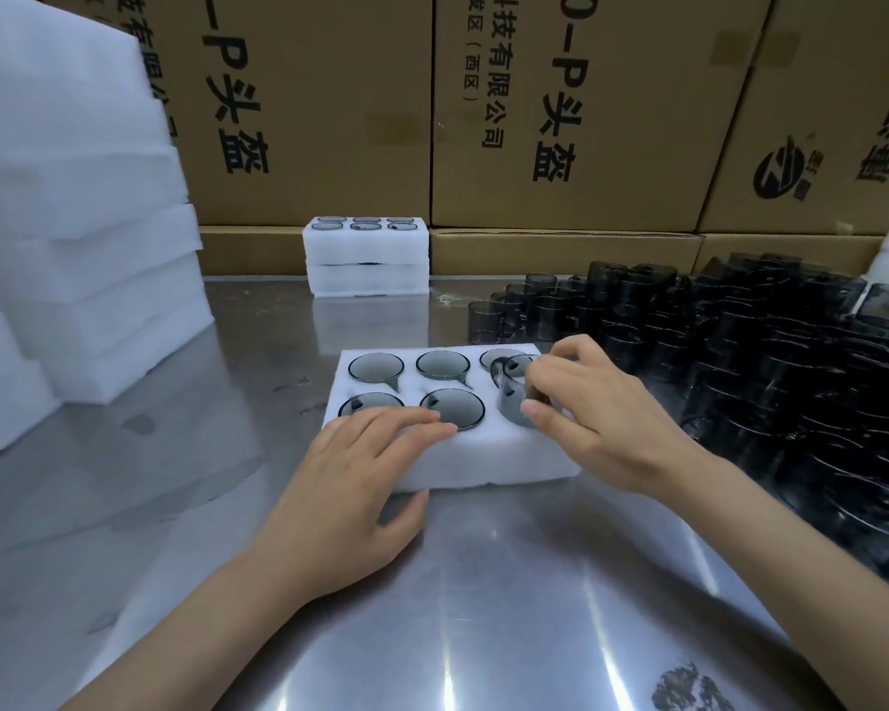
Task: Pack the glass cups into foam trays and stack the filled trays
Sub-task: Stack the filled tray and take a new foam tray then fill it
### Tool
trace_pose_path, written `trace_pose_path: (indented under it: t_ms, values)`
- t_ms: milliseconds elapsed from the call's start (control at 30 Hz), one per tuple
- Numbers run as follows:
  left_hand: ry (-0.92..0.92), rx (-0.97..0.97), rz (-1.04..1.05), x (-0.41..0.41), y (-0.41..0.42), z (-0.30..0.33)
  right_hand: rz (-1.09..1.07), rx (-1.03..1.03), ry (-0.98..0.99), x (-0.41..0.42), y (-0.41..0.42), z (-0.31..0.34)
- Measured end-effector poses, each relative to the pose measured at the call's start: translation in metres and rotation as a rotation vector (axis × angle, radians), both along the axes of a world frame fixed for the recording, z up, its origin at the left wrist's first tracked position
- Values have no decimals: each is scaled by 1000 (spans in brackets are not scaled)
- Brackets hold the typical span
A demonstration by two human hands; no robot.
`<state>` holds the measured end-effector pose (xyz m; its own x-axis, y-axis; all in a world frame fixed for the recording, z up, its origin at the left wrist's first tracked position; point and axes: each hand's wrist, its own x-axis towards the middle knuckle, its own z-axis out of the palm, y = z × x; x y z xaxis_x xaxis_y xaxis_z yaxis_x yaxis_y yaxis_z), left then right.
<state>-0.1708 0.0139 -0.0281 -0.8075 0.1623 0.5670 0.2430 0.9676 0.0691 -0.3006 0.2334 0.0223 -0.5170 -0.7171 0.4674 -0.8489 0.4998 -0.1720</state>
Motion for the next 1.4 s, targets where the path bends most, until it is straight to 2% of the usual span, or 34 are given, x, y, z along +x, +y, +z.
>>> trace_pose_path:
  t_ms: [200, 367, 567, 733, 933, 1067, 1133, 1233, 1333, 1400]
  values:
    - [27, 6, -13, 0, 1, 0, -5, 19, 31, -3, 1, -5]
    - [84, 2, -11, -4, 11, 0, -1, -200, 7, -4, 3, -4]
    - [86, -101, -36, -9, 26, -1, -34, -21, -68, -2, 0, -20]
    - [67, -171, 10, -25, 51, 3, -44, -19, -135, 1, -4, -27]
    - [21, -41, 26, -42, 70, 13, -51, -1, -125, 4, -7, -26]
    - [-14, -75, 54, -42, 72, 17, -103, 42, -89, 5, -8, -30]
    - [-85, -102, 62, -37, 70, 18, -105, -22, -144, 8, -9, -33]
    - [-134, -92, 97, -25, 59, 13, -146, -270, -311, 15, -11, -37]
    - [-35, 81, 187, -6, 37, 7, -234, -459, -526, 21, -7, -39]
    - [-25, 295, 336, 4, 18, 4, -256, -506, -694, 23, -5, -39]
